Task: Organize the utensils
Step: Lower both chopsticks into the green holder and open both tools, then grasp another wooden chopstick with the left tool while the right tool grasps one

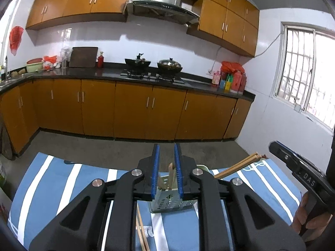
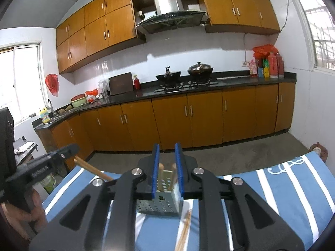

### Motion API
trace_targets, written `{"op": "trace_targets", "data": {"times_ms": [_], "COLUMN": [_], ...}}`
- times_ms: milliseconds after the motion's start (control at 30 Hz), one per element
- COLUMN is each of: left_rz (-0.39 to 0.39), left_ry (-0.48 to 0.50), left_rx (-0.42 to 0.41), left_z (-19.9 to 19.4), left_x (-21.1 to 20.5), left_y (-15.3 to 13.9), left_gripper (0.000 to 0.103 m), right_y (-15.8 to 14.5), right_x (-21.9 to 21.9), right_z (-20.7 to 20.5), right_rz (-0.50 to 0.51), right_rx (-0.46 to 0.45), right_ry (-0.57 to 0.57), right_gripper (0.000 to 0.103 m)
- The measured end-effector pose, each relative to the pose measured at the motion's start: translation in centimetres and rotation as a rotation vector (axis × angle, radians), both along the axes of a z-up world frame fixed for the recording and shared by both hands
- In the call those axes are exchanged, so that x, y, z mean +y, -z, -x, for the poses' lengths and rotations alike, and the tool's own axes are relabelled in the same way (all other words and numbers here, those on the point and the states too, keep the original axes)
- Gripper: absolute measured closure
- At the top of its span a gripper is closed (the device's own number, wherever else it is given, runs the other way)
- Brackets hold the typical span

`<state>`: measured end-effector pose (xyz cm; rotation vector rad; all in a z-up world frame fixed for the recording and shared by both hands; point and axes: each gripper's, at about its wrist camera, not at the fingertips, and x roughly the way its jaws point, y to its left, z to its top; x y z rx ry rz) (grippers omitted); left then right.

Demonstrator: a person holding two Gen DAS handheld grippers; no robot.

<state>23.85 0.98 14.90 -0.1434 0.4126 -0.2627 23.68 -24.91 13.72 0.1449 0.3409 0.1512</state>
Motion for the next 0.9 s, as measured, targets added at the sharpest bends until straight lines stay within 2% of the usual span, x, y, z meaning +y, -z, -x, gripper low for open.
{"op": "trace_targets", "data": {"times_ms": [100, 200, 267, 433, 567, 667, 900], "left_rz": [0.004, -0.011, -0.027, -0.071, -0.051, -0.061, -0.051], "left_ry": [-0.012, -0.034, -0.048, -0.083, -0.096, -0.097, -0.083], "left_rx": [-0.004, 0.027, 0.068, 0.233, 0.343, 0.387, 0.432], "left_z": [1.6, 3.0, 3.4, 3.7, 4.1, 4.8, 5.3], "left_x": [1.2, 2.4, 3.0, 4.2, 5.0, 4.9, 4.7], "left_y": [0.6, 2.4, 4.1, 10.8, 14.7, 16.8, 18.5], "left_gripper": [0.088, 0.087, 0.087, 0.086, 0.086, 0.086, 0.086], "right_y": [1.5, 4.5, 7.6, 14.7, 18.9, 20.8, 22.4], "right_x": [-1.4, -2.7, -3.1, -3.0, -0.7, 0.7, 2.6], "right_z": [1.9, 2.9, 2.9, 2.8, 2.7, 3.1, 2.8], "right_rz": [0.002, 0.002, -0.007, -0.044, -0.052, -0.048, -0.005], "right_rx": [0.016, 0.087, 0.173, 0.37, 0.48, 0.52, 0.575], "right_ry": [0.033, 0.067, 0.077, 0.067, 0.023, -0.004, -0.033], "right_gripper": [0.085, 0.085, 0.085, 0.085, 0.085, 0.086, 0.086]}}
